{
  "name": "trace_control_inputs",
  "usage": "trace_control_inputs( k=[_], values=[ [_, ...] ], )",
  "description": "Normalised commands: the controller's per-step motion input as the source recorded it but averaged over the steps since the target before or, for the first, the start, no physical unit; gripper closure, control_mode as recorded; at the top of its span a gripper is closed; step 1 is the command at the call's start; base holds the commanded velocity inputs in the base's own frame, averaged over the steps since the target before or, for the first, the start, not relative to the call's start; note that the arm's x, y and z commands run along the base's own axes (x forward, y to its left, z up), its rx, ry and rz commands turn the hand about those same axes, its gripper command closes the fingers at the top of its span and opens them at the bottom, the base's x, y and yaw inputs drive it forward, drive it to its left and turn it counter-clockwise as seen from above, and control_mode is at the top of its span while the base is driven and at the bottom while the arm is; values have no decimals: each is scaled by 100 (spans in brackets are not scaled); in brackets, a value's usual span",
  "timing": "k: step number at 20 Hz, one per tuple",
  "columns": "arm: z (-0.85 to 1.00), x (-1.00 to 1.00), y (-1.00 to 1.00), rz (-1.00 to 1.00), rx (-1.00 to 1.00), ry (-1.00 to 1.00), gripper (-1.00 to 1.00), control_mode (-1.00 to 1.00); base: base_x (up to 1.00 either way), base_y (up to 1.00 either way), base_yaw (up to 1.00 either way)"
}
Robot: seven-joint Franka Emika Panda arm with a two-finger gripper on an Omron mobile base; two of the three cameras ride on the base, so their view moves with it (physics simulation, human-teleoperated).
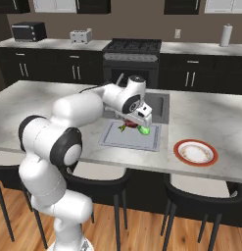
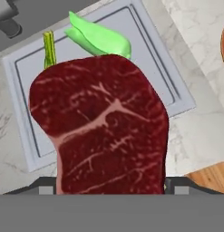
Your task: Create a steak meal by picking up the steak and asparagus from the tray and placing them on the plate. Leave the corn on the tray.
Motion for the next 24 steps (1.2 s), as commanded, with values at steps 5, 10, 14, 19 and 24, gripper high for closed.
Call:
trace_control_inputs(
  k=[5, 10, 14, 19, 24],
  values=[
    [0, -8, -65, -8, 0, 5, 100, -100, 0, 0, 0],
    [0, 0, -62, -3, 0, 10, 100, -100, 0, 0, 0],
    [-1, 3, -65, 0, -1, 12, 100, -100, 0, 0, 0],
    [-4, 1, -68, 0, 0, 5, 100, -100, 0, 0, 0],
    [-17, 5, -64, 0, 0, 0, 100, -100, 0, 0, 0]
  ],
)
